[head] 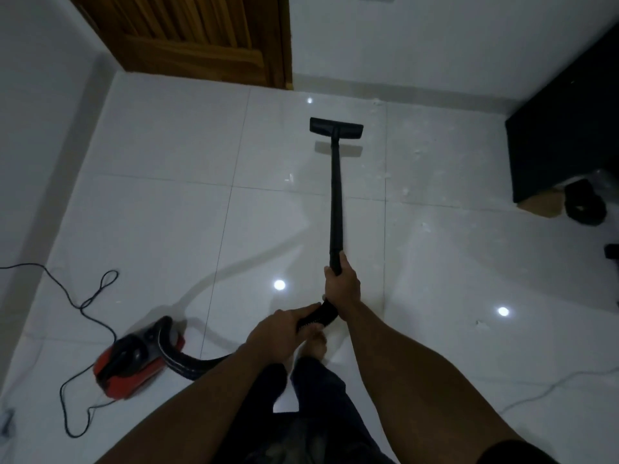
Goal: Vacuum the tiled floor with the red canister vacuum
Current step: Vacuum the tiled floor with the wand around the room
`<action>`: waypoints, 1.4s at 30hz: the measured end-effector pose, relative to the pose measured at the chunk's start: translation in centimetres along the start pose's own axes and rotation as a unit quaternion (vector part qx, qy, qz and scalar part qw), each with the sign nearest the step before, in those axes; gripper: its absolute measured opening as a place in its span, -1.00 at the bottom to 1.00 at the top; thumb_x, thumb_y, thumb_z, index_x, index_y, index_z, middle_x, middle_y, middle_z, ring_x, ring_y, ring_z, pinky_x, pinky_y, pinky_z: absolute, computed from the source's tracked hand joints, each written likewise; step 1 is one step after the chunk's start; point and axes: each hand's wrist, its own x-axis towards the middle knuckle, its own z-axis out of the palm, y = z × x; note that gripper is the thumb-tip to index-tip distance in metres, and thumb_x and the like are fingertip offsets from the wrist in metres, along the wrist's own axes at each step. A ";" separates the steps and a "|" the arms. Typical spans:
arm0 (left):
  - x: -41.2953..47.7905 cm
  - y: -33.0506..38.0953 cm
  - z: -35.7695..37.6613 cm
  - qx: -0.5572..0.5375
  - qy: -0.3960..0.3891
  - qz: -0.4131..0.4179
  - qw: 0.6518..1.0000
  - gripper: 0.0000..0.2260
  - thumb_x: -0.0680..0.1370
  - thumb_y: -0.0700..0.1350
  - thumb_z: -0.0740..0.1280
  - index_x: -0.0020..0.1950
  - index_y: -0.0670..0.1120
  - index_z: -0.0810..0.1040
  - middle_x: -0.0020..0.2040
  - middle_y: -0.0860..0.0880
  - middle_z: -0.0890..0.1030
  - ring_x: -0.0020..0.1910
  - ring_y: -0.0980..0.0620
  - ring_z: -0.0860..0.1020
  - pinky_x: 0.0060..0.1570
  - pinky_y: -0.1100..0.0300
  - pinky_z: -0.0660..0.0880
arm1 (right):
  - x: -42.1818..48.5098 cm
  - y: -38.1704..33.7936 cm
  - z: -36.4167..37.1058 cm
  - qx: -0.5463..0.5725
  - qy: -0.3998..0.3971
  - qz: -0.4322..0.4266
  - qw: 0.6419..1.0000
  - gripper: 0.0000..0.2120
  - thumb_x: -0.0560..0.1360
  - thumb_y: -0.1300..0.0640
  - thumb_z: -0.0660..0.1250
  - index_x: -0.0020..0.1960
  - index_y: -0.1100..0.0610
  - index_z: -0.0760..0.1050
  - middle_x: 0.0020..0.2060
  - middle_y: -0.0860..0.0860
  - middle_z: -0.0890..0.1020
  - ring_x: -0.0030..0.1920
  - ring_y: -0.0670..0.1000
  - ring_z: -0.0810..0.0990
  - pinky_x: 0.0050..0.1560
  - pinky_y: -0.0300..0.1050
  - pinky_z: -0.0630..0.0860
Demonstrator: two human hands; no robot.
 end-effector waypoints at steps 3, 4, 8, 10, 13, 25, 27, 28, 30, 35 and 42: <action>-3.8 -0.8 2.8 0.005 -0.015 -0.003 1.000 -0.60 0.66 0.19 0.21 0.51 0.25 0.35 -0.20 0.15 0.59 -0.33 0.22 0.54 -0.22 0.30 0.47 | -3.8 3.6 1.0 0.018 -0.004 0.021 1.000 -0.42 0.65 0.02 0.25 0.62 -0.03 0.15 0.29 0.15 0.58 0.07 0.17 0.66 0.06 0.10 0.66; -5.1 -1.2 3.9 0.006 -0.022 -0.001 1.000 -0.59 0.66 0.19 0.21 0.52 0.24 0.34 -0.22 0.16 0.56 -0.36 0.24 0.50 -0.27 0.33 0.41 | -5.2 4.7 1.2 0.021 -0.004 0.027 0.999 -0.42 0.65 0.02 0.25 0.62 -0.04 0.14 0.28 0.15 0.58 0.00 0.13 0.66 -0.04 0.02 0.67; -11.1 -3.5 8.1 0.012 -0.047 0.014 0.999 -0.56 0.65 0.19 0.20 0.54 0.25 0.27 -0.14 0.12 0.59 -0.35 0.28 0.49 -0.30 0.42 0.33 | -11.6 10.0 2.2 0.009 -0.006 0.040 0.999 -0.43 0.67 0.04 0.22 0.63 -0.02 0.12 0.37 0.10 0.53 -0.08 -0.06 0.55 -0.21 -0.35 0.44; -14.3 -5.0 10.5 0.014 -0.054 0.024 0.998 -0.55 0.65 0.19 0.21 0.54 0.27 0.24 -0.10 0.10 0.62 -0.32 0.26 0.50 -0.28 0.43 0.35 | -15.2 12.7 2.8 0.014 -0.008 0.040 0.999 -0.43 0.68 0.05 0.20 0.64 -0.01 0.10 0.36 0.09 0.53 -0.18 -0.16 0.50 -0.38 -0.46 0.35; -18.7 -7.4 14.5 0.027 -0.065 0.028 0.997 -0.55 0.65 0.22 0.20 0.54 0.28 0.26 -0.07 0.08 0.66 -0.27 0.23 0.53 -0.22 0.35 0.40 | -20.2 16.7 3.7 0.012 0.001 0.040 0.999 -0.43 0.68 0.05 0.20 0.64 -0.03 0.10 0.31 0.09 0.56 -0.24 -0.21 0.45 -0.40 -0.42 0.37; -34.0 -11.9 28.2 0.008 -0.143 0.045 0.989 -0.50 0.59 0.37 0.10 0.53 0.38 0.20 0.13 0.08 0.68 -0.07 0.17 0.63 0.09 0.12 0.57 | -37.5 31.1 5.0 0.010 0.007 0.092 0.996 -0.42 0.66 0.04 0.23 0.63 -0.07 0.13 0.35 0.12 0.54 -0.09 0.00 0.61 -0.16 -0.10 0.63; -35.3 -12.3 30.4 0.011 -0.143 0.043 0.989 -0.50 0.58 0.39 0.10 0.52 0.40 0.20 0.18 0.03 0.66 0.02 0.09 0.62 0.14 0.03 0.56 | -39.5 33.0 4.8 0.010 0.006 0.107 0.994 -0.41 0.65 0.03 0.24 0.62 -0.08 0.13 0.29 0.13 0.57 -0.10 0.06 0.64 -0.10 0.01 0.68; -35.9 -12.5 31.4 0.016 -0.144 0.046 0.988 -0.51 0.57 0.40 0.08 0.51 0.44 0.18 0.16 -0.02 0.63 0.06 0.03 0.59 0.15 -0.01 0.55 | -40.3 33.9 4.6 0.008 0.005 0.112 0.994 -0.41 0.65 0.03 0.25 0.62 -0.07 0.13 0.27 0.13 0.57 -0.11 0.06 0.64 -0.13 0.00 0.68; -36.8 -13.2 33.8 0.023 -0.146 0.044 0.988 -0.55 0.56 0.43 0.07 0.45 0.54 0.13 0.17 -0.11 0.55 0.15 -0.10 0.52 0.18 -0.06 0.53 | -41.8 35.6 4.2 0.001 0.004 0.117 0.993 -0.42 0.66 0.03 0.24 0.62 -0.07 0.13 0.26 0.13 0.57 -0.15 0.04 0.62 -0.26 -0.11 0.62; -39.0 -15.2 40.1 0.044 -0.152 0.001 0.987 -0.44 0.45 0.59 0.03 0.45 0.59 0.04 0.43 -0.48 0.30 0.42 -0.48 0.31 0.37 -0.33 0.36 | -45.5 39.9 3.4 -0.004 -0.006 0.139 0.990 -0.43 0.66 0.04 0.24 0.62 -0.07 0.14 0.24 0.12 0.58 -0.20 0.00 0.60 -0.34 -0.18 0.55; -44.1 -14.4 45.6 0.068 -0.174 0.012 0.982 -0.44 0.50 0.52 0.07 0.45 0.59 -0.07 0.55 -0.45 0.12 0.50 -0.45 0.20 0.48 -0.24 0.26 | -50.9 46.4 1.7 -0.009 -0.015 0.142 0.990 -0.41 0.66 0.03 0.23 0.63 -0.06 0.11 0.24 0.13 0.58 -0.17 0.03 0.61 -0.36 -0.22 0.50</action>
